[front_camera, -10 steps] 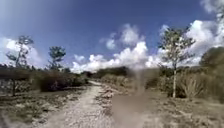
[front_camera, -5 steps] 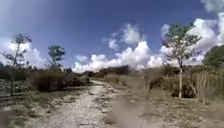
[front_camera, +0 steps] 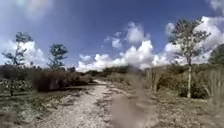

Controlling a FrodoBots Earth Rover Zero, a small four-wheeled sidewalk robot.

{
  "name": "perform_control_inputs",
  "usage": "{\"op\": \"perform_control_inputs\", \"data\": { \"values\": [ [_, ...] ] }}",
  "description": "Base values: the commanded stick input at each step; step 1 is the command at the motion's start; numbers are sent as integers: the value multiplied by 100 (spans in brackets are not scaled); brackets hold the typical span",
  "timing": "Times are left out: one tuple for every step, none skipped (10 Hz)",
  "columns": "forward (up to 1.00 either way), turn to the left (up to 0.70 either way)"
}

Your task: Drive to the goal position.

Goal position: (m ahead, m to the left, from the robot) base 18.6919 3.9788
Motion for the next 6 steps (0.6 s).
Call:
{"op": "perform_control_inputs", "data": {
  "values": [
    [60,0],
    [60,0],
    [60,0],
    [60,0],
    [60,0],
    [60,0]
  ]
}}
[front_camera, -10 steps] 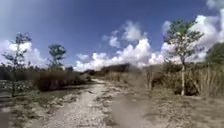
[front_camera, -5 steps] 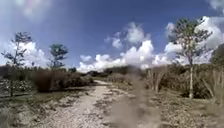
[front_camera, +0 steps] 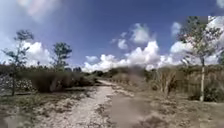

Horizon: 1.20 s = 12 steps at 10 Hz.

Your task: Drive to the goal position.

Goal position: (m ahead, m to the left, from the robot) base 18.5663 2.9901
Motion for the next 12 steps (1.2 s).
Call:
{"op": "perform_control_inputs", "data": {
  "values": [
    [60,0],
    [60,0],
    [60,0],
    [60,0],
    [60,0],
    [60,0],
    [60,0],
    [60,0],
    [60,0],
    [60,0],
    [60,0],
    [60,0]
  ]
}}
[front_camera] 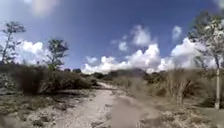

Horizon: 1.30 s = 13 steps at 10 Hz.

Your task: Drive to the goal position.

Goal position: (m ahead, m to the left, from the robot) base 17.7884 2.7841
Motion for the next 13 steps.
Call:
{"op": "perform_control_inputs", "data": {
  "values": [
    [60,0],
    [60,0],
    [60,0],
    [60,0],
    [60,0],
    [60,0],
    [60,0],
    [60,0],
    [60,0],
    [60,0],
    [60,0],
    [60,0],
    [60,0]
  ]
}}
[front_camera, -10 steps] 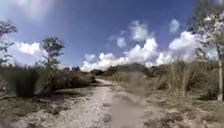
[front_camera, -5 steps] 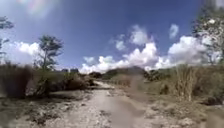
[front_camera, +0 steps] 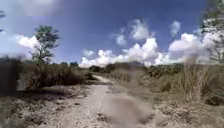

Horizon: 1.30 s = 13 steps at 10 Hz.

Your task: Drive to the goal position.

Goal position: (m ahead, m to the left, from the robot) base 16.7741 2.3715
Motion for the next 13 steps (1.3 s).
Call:
{"op": "perform_control_inputs", "data": {
  "values": [
    [60,0],
    [60,0],
    [60,0],
    [60,0],
    [60,0],
    [60,0],
    [60,0],
    [60,0],
    [60,0],
    [60,0],
    [60,0],
    [60,0],
    [60,0]
  ]
}}
